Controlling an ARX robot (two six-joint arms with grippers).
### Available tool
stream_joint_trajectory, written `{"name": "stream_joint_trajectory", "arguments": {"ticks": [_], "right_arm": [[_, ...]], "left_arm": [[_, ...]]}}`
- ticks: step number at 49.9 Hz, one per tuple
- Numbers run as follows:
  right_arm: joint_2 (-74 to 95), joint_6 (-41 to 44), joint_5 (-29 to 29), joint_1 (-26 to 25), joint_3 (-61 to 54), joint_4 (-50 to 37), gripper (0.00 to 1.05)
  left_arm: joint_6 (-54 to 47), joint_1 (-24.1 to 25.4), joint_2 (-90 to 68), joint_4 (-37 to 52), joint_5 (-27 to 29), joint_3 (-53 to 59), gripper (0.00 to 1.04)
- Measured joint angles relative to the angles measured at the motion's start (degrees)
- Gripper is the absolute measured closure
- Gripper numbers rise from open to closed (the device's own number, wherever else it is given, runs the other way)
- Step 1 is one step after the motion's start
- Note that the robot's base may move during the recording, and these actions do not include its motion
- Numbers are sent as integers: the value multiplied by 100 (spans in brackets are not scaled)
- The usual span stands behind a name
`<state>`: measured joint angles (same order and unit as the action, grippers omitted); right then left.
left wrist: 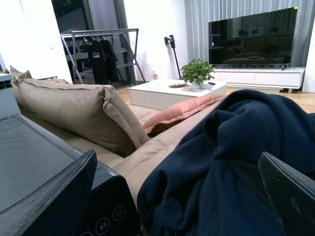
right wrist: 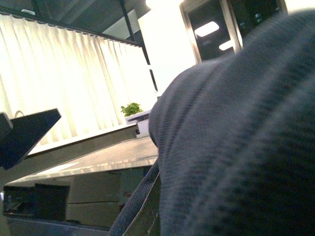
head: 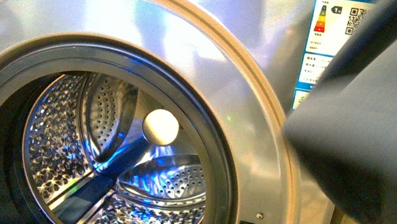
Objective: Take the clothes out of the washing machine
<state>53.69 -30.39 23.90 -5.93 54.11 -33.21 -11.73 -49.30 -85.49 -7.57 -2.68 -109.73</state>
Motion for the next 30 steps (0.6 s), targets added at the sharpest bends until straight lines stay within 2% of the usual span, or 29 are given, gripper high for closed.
{"name": "stream_joint_trajectory", "arguments": {"ticks": [10,18,27,30], "right_arm": [[-22,-693,927,-1834,192,-286,98],[264,-1193,1626,-3550,306,-625,98],[533,-1023,2238,-4715,-13,-577,98],[601,-868,2371,-4918,-225,-505,98]], "left_arm": [[0,0,0,0,0,0,7],[0,0,0,0,0,0,7],[0,0,0,0,0,0,7],[0,0,0,0,0,0,7]]}}
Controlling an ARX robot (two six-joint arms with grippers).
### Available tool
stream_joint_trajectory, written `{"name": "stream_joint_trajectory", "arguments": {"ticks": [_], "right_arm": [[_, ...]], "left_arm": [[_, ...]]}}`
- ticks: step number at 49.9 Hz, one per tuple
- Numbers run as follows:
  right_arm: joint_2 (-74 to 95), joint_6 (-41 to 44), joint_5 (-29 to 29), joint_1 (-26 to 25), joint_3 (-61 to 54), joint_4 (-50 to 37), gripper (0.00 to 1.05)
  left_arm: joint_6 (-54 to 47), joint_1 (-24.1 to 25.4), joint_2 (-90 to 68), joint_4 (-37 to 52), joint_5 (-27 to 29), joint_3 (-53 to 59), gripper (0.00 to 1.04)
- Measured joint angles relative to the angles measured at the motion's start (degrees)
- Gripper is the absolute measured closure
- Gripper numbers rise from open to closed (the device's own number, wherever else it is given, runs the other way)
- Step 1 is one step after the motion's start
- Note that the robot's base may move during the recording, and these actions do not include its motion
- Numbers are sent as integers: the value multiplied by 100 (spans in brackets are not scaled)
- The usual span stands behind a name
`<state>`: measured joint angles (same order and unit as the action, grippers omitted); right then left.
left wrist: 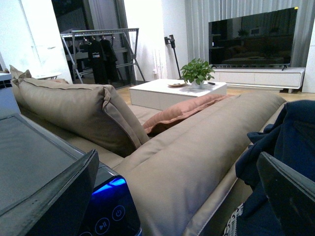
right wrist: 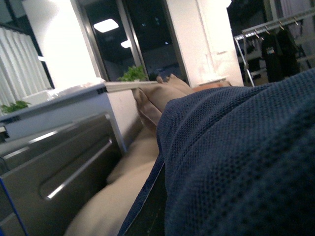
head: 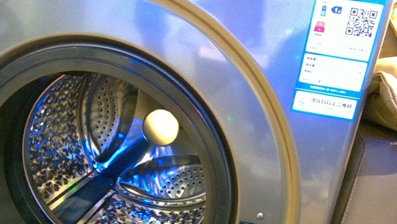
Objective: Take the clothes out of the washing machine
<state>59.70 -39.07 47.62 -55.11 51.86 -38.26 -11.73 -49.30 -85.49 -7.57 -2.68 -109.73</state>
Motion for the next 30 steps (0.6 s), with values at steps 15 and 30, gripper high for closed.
{"name": "stream_joint_trajectory", "arguments": {"ticks": [15,30], "right_arm": [[933,1257,35,-229,-1108,1718,95],[1563,1987,-350,-72,-1786,2726,39]], "left_arm": [[0,0,0,0,0,0,7],[2,0,0,0,0,0,7]]}}
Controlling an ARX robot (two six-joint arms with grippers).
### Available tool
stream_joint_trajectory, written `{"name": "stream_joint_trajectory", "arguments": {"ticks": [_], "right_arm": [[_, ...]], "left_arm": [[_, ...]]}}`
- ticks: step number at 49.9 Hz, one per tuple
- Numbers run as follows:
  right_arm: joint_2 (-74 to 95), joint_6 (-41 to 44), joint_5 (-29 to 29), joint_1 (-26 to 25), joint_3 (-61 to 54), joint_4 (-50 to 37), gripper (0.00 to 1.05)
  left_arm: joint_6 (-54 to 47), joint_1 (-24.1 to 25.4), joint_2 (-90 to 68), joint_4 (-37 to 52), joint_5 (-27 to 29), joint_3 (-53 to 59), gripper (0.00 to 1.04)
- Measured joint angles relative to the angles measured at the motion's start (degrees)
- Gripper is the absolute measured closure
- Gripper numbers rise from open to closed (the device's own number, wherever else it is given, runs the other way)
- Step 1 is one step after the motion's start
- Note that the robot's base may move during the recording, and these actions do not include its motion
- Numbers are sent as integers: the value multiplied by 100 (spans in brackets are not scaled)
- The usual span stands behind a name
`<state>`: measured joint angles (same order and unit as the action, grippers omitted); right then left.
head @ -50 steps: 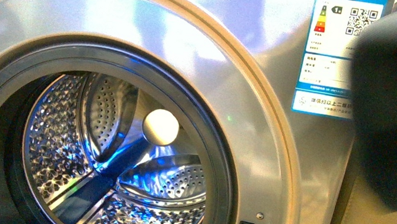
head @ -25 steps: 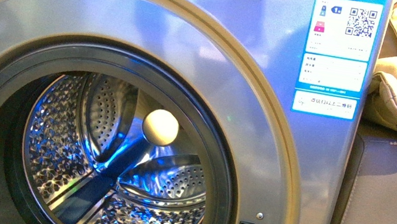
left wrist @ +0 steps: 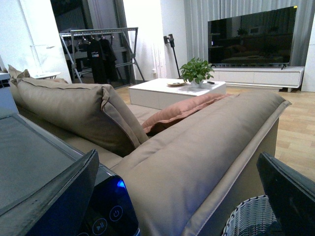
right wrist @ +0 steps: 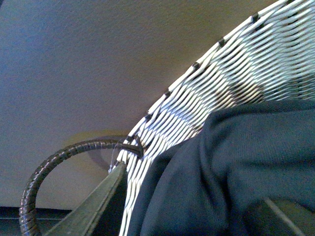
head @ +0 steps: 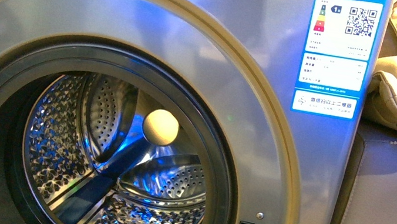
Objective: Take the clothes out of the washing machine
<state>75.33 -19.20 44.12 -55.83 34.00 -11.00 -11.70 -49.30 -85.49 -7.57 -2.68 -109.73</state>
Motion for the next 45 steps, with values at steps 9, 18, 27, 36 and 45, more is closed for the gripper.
{"name": "stream_joint_trajectory", "arguments": {"ticks": [9,18,27,36,45], "right_arm": [[-568,-225,107,216,-24,33,11],[-1261,-872,-24,660,404,-44,8],[-1814,-1360,-136,1145,1108,-636,8],[-2586,-1204,-380,1967,1537,-1399,8],[-3604,-610,-929,3008,1283,-1585,8]], "left_arm": [[-2,0,13,0,2,0,7],[-2,0,13,0,2,-2,7],[-2,0,13,0,0,0,7],[-2,0,13,0,2,0,7],[-2,0,13,0,0,0,7]]}}
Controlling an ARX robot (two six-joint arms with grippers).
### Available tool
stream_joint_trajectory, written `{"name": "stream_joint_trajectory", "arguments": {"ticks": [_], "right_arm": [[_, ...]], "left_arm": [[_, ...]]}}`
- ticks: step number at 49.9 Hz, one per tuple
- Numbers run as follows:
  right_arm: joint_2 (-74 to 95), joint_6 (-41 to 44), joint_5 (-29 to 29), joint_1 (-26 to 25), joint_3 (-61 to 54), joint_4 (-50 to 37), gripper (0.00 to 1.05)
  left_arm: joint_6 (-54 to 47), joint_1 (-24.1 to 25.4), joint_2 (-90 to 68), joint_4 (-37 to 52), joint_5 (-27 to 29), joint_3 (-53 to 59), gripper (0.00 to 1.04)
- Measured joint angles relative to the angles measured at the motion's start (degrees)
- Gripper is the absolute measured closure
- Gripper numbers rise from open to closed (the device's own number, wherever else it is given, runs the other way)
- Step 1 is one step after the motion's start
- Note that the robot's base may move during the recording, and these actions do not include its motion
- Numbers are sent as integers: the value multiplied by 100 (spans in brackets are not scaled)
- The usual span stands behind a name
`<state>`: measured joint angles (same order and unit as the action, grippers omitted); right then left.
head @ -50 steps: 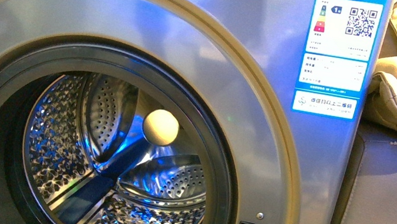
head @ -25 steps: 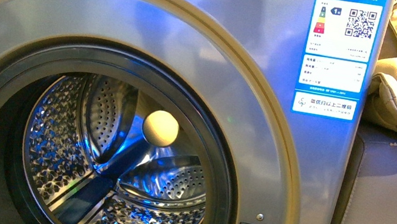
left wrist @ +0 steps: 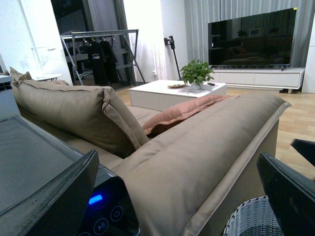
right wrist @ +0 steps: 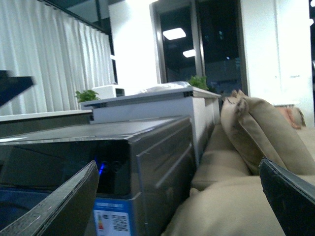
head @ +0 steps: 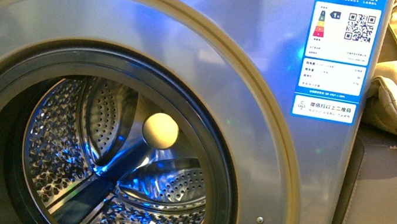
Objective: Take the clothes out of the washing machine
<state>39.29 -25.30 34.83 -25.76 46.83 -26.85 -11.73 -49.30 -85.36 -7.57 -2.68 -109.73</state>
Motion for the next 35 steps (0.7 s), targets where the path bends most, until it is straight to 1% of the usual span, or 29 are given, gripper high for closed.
{"name": "stream_joint_trajectory", "arguments": {"ticks": [1,4,5,6,7,9,10,12,14,20,21,26,27,29,30,32,35], "right_arm": [[-205,105,-109,188,-118,46,8],[-824,568,-667,828,-551,149,8],[-1008,990,-1327,1276,-496,817,12],[-1141,1237,-2026,1687,-391,1633,17],[-1307,1587,-2610,2041,-431,2371,22],[-1576,1847,-3099,2332,-688,3119,29],[-1707,1991,-3248,2413,-887,3410,33],[-1882,2164,-3381,2485,-1305,3687,40],[-1974,2271,-3442,2522,-1646,3694,47],[-2243,2422,-3464,2549,-2332,3473,68],[-2343,2450,-3467,2549,-2448,3407,74],[-2632,2479,-3473,2553,-2767,3230,91],[-2669,2487,-3475,2553,-2837,3202,95],[-2734,2494,-3475,2553,-2979,3158,102],[-2763,2516,-3475,2553,-3049,3139,104],[-2822,2511,-3467,2553,-3176,3097,102],[-2914,2511,-3464,2553,-3346,3042,102]], "left_arm": [[0,0,0,0,0,0,7],[0,0,0,0,0,0,7],[0,0,0,0,0,0,7],[0,0,0,0,2,0,7],[2,0,0,0,2,-2,7],[2,0,0,0,0,-2,7],[0,0,0,0,0,-2,7],[2,0,2,0,4,-2,7],[0,0,2,0,7,-7,7],[0,0,2,0,2,-7,7],[2,0,2,0,2,-4,7],[0,0,15,0,7,-9,7],[31,-26,4,-55,162,-46,7],[315,-111,-85,-584,1016,-348,7],[385,-114,-109,-721,1226,-431,7],[581,-96,-170,-1152,2085,-660,7],[625,33,-179,-1182,3073,-791,7]]}}
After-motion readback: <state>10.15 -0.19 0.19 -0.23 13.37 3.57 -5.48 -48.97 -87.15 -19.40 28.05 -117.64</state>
